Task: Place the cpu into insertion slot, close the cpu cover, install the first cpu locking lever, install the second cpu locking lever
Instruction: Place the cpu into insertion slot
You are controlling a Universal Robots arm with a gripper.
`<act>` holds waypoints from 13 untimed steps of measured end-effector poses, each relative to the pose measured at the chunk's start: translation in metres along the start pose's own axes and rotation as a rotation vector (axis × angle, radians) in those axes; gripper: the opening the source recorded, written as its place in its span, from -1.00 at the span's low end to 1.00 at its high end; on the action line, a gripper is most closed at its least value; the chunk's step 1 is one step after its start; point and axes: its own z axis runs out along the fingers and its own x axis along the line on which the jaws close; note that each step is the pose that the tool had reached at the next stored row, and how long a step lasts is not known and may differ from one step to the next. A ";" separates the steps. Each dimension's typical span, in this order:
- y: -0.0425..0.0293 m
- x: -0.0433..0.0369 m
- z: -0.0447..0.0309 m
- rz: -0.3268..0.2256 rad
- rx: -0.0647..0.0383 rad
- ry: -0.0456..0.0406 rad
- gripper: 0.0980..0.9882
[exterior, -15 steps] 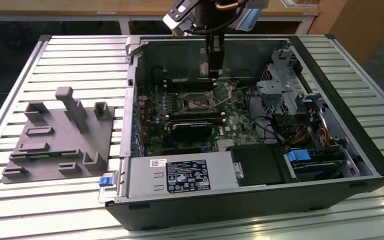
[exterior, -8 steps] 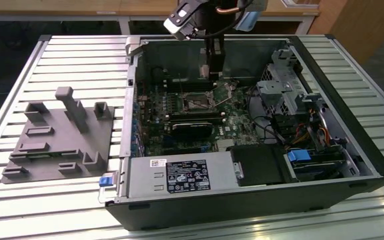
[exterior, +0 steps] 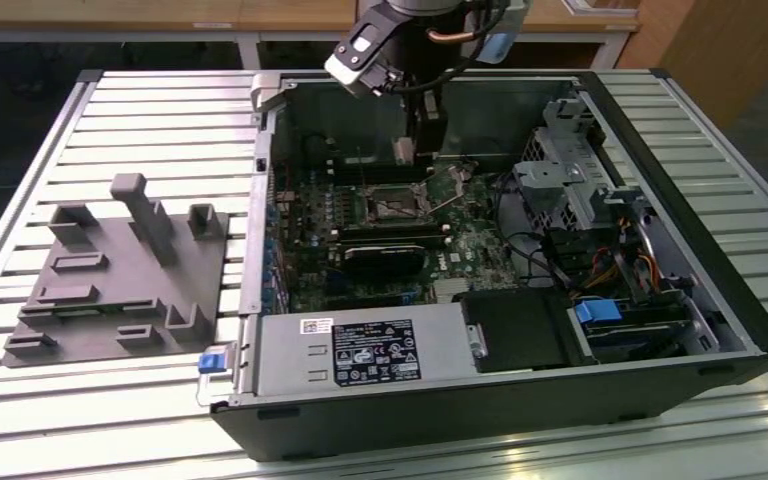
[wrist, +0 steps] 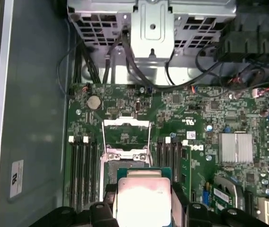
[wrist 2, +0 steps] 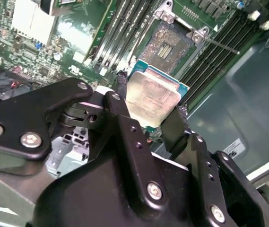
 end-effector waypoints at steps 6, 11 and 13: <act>-0.0031 0.0016 0.0107 -0.020 0.000 0.0018 -0.01; -0.0047 0.0017 0.0191 -0.020 0.000 0.0005 -0.01; -0.0050 0.0017 0.0216 -0.020 0.000 0.0002 -0.01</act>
